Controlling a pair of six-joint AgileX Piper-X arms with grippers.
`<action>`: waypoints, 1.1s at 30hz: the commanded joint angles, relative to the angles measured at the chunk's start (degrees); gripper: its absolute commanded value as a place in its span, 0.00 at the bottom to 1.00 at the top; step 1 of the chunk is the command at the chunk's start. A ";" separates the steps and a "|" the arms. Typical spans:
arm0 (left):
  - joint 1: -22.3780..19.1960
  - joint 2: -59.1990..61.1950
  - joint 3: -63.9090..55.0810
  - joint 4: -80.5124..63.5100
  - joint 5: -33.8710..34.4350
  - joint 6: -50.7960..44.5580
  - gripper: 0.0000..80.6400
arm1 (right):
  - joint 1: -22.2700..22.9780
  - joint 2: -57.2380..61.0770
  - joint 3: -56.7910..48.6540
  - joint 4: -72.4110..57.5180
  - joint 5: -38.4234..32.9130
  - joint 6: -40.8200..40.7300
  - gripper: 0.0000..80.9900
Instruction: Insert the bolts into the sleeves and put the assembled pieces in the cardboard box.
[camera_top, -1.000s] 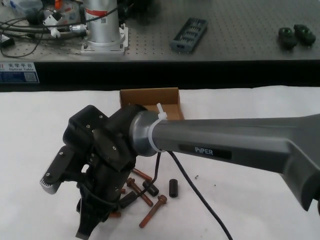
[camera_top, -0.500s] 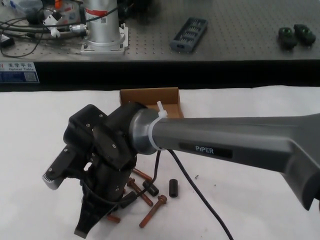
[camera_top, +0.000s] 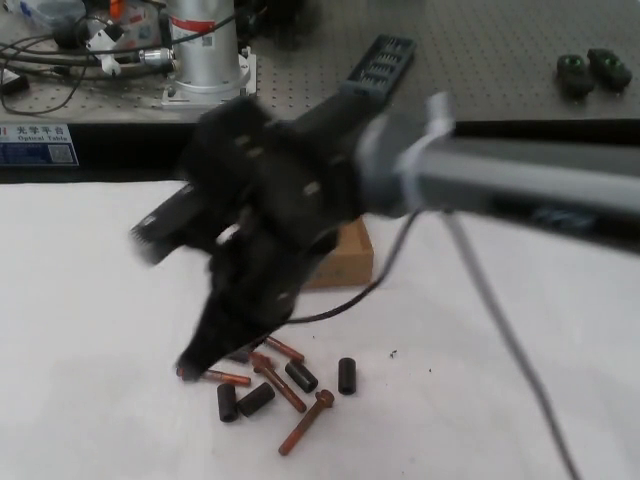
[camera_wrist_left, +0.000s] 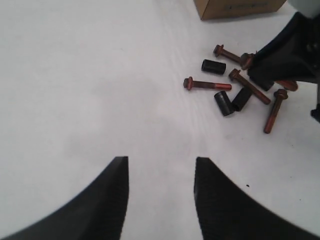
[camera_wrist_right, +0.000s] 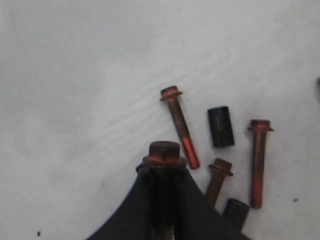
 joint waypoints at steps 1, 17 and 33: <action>-0.49 3.51 -2.63 0.87 0.94 0.28 0.39 | -0.65 -2.01 0.36 -0.12 -1.99 1.06 0.01; -19.93 25.89 -6.04 -8.92 -7.68 -20.27 0.39 | -11.45 -32.74 27.49 -7.95 -1.98 5.41 0.01; -30.70 53.49 -27.66 -2.85 -23.88 -21.54 0.39 | -24.16 -54.12 39.73 -5.84 -1.98 7.51 0.01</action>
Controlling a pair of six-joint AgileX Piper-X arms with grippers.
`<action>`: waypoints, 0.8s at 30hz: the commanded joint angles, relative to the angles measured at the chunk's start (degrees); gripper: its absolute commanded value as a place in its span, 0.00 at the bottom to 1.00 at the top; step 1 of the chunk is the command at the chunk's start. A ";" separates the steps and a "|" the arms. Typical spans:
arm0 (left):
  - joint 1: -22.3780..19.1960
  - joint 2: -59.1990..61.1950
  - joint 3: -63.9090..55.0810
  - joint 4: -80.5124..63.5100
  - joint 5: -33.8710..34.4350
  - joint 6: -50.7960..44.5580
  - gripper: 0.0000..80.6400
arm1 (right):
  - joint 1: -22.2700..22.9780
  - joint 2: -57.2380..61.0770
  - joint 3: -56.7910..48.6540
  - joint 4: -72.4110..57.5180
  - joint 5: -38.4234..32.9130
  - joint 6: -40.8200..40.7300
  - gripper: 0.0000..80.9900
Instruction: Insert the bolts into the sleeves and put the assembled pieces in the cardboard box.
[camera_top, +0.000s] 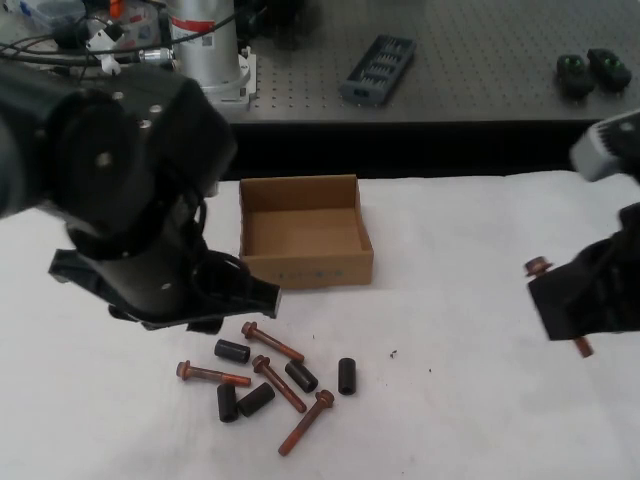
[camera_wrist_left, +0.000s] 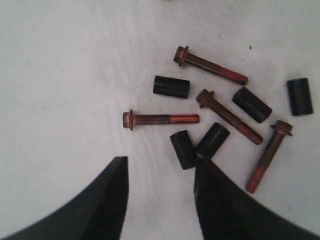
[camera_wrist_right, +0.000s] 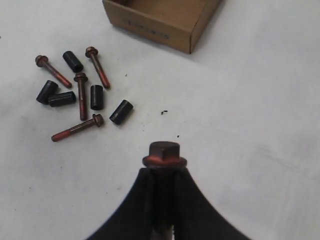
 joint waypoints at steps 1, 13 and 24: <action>-0.34 5.60 -4.88 1.26 -3.47 -1.13 0.39 | -1.31 -2.03 0.10 0.09 -0.85 0.08 0.01; -0.34 9.95 -4.76 -2.27 -2.27 -15.06 0.39 | -4.68 -6.22 0.10 0.21 -0.85 0.08 0.01; -0.34 14.47 -4.76 -1.79 -0.78 -20.67 0.39 | -4.68 -6.22 0.10 0.21 -0.85 0.08 0.01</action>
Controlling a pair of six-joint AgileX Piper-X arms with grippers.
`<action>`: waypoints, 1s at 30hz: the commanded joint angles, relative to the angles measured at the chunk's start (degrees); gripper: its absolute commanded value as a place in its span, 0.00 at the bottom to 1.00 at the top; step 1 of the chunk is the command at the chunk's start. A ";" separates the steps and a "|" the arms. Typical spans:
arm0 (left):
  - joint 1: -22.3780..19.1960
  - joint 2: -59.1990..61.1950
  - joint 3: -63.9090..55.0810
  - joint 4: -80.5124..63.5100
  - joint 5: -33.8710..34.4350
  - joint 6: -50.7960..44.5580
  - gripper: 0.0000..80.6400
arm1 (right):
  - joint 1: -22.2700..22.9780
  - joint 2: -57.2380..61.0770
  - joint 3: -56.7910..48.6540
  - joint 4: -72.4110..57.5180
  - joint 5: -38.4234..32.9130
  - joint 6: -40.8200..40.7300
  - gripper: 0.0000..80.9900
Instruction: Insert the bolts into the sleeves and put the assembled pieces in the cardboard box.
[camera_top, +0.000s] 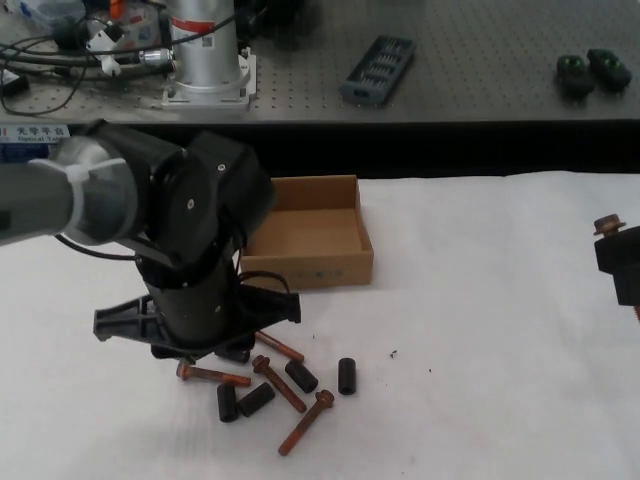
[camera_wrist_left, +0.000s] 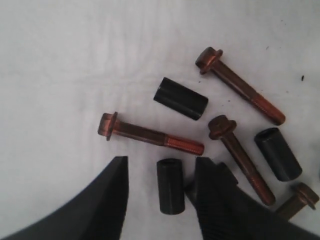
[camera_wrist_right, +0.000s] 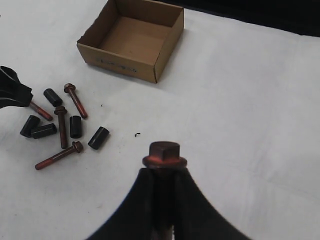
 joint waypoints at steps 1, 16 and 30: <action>-0.22 1.49 -0.35 0.97 1.37 -3.45 0.39 | -0.37 -0.47 0.10 -0.12 -0.85 0.08 0.01; -2.71 6.80 -0.35 1.84 2.19 -3.84 0.39 | -0.37 -0.47 0.10 -0.12 -0.85 0.08 0.01; -2.71 7.24 -0.35 5.46 -2.38 -5.71 0.37 | -0.34 -0.47 0.10 2.14 -0.85 0.08 0.01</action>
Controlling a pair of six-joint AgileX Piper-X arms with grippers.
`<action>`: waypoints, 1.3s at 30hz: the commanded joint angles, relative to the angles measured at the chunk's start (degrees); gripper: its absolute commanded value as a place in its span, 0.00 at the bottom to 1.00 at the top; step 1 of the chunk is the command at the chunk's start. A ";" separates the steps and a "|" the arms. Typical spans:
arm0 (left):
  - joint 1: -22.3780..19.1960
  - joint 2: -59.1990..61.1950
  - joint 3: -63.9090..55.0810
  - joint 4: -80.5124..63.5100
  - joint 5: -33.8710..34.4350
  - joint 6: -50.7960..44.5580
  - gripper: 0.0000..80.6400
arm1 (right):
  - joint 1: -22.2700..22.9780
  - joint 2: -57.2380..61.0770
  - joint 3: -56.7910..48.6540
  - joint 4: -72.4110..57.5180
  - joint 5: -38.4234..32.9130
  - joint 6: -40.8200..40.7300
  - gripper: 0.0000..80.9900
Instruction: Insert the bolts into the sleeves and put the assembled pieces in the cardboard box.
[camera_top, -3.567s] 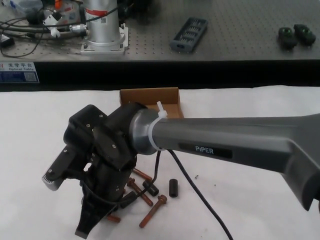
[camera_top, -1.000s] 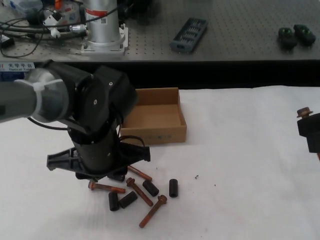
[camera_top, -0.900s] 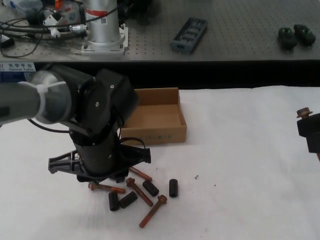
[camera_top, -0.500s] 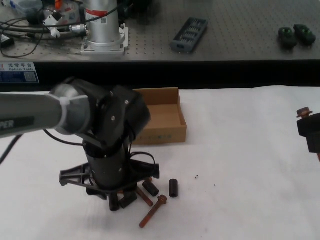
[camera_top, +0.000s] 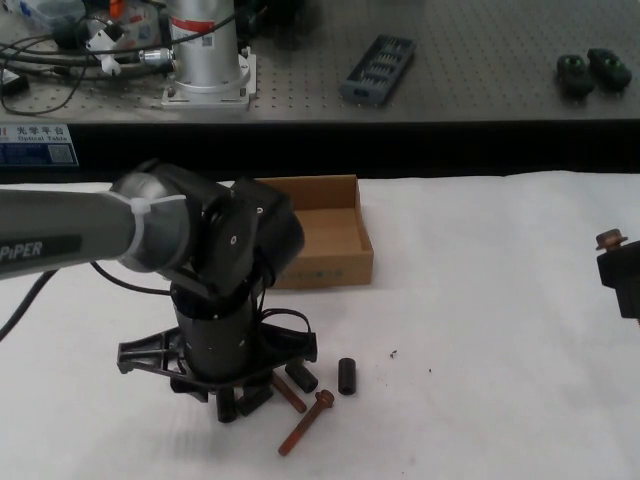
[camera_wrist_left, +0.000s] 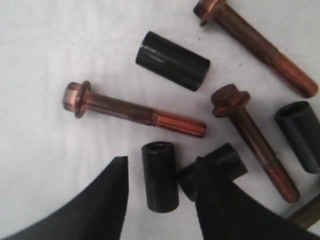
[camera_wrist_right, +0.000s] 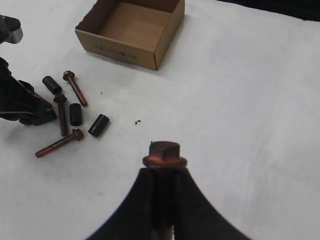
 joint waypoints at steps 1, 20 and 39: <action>-0.19 1.05 0.20 4.49 -3.23 -3.67 0.36 | -0.34 -0.47 0.10 -0.23 -0.85 0.08 0.01; -0.19 4.08 1.02 1.98 0.40 -6.69 0.34 | -0.34 -0.47 0.10 -0.25 -0.85 0.08 0.01; -0.19 4.37 1.05 1.68 1.81 -3.21 0.01 | -0.34 -0.47 0.10 -0.25 -0.85 0.08 0.01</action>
